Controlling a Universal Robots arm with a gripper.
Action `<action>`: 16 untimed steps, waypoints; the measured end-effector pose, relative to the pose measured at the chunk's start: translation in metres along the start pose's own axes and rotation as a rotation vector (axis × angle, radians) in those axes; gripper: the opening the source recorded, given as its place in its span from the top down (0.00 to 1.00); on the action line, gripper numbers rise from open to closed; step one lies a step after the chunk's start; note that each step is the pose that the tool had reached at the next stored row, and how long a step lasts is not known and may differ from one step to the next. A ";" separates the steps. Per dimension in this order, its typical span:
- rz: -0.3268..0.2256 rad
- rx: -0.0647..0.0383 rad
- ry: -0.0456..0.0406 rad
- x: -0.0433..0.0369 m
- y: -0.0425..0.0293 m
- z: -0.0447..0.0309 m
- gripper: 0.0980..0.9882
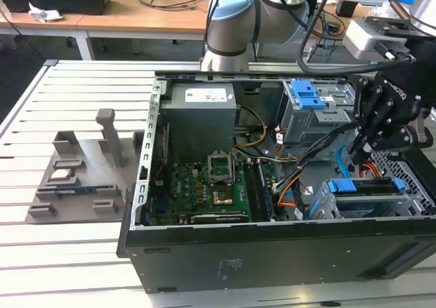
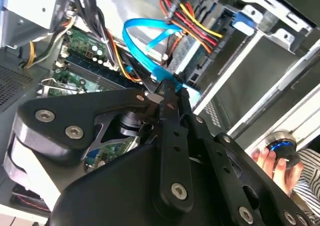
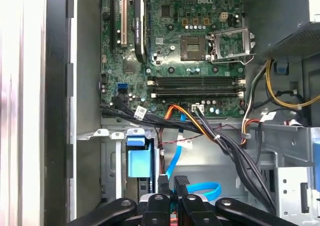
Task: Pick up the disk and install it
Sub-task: 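Insert the second disk wire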
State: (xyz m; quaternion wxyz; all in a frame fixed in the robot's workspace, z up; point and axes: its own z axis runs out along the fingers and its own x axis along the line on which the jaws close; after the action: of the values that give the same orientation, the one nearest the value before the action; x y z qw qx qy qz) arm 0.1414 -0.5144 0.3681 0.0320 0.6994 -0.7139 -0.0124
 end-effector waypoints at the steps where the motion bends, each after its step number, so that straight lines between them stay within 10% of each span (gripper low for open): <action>1: 0.000 0.000 -0.0002 0.0043 -0.0010 0.0014 0.93; 16: 0.000 0.000 0.0015 0.0179 -0.0153 0.0176 0.93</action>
State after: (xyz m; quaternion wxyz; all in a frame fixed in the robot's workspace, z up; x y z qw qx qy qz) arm 0.1552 -0.5331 0.3501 0.0325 0.6994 -0.7139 -0.0119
